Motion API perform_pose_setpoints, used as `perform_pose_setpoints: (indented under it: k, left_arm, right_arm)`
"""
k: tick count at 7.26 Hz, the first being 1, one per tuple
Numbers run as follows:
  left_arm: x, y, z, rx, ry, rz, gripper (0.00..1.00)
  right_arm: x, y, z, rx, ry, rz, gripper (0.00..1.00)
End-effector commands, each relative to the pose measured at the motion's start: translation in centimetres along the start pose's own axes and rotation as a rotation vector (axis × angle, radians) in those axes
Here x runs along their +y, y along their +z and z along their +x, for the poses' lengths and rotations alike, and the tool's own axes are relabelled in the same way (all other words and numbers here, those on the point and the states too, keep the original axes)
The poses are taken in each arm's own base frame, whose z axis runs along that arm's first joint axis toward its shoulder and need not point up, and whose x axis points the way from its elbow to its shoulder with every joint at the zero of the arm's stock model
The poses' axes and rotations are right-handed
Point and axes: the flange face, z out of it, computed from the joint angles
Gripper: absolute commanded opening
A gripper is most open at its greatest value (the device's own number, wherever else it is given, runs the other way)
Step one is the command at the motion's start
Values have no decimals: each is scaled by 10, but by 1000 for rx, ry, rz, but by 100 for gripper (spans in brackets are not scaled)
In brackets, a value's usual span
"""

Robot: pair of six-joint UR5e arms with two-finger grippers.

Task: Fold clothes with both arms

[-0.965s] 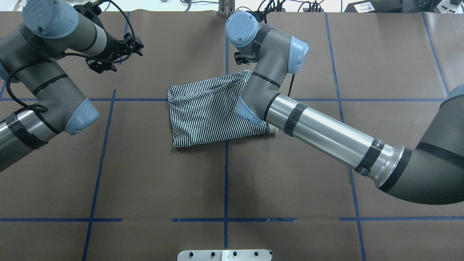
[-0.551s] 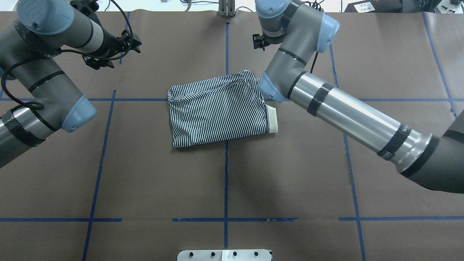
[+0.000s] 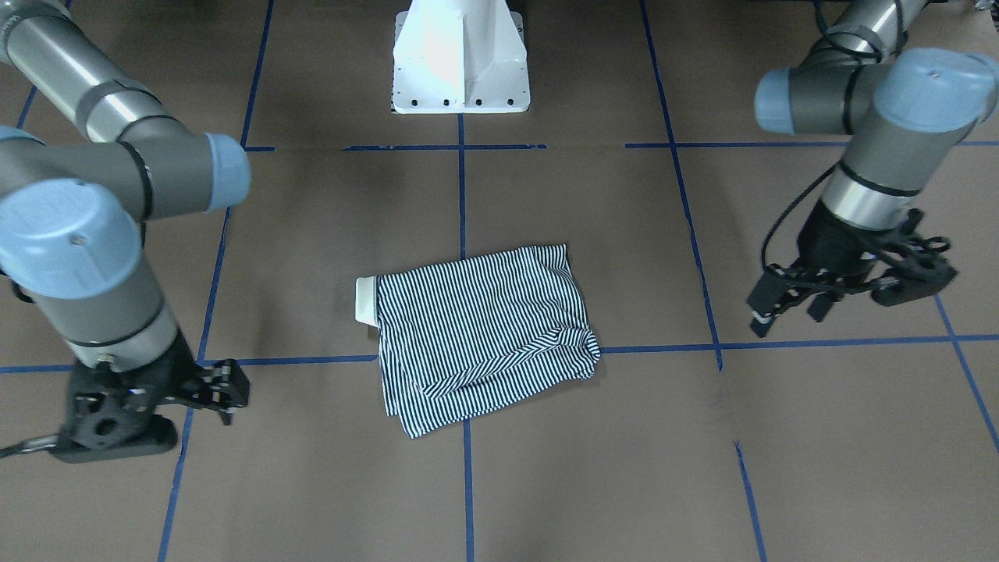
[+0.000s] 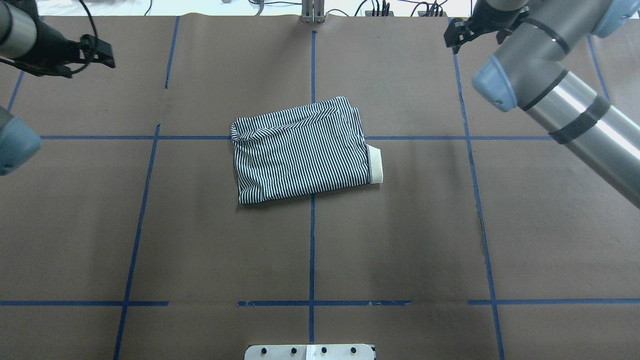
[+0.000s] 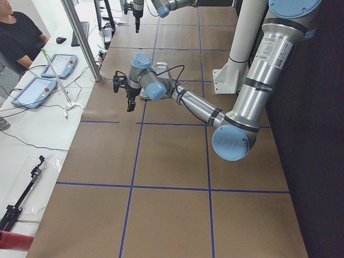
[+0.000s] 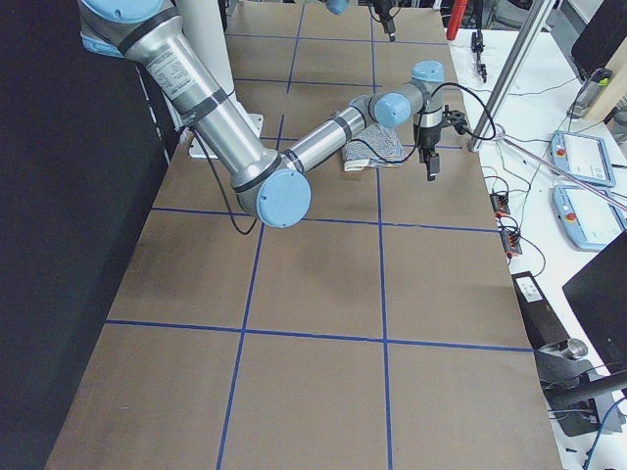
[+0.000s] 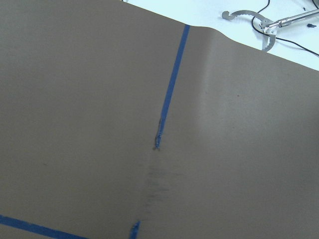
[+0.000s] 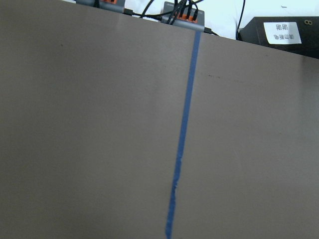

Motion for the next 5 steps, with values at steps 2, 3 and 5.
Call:
perform_pose_setpoints:
  k: [2, 3, 5]
  left_arm:
    - [-23, -42, -164, -125, 374, -69, 100]
    - [-12, -51, -206, -147, 503, -89, 100]
    - [6, -73, -293, -190, 766, -131, 100]
  right_arm:
    - [96, -10, 238, -156, -58, -115, 100]
    - [128, -5, 295, -171, -116, -126, 100]
    - [216, 29, 375, -170, -176, -182, 100]
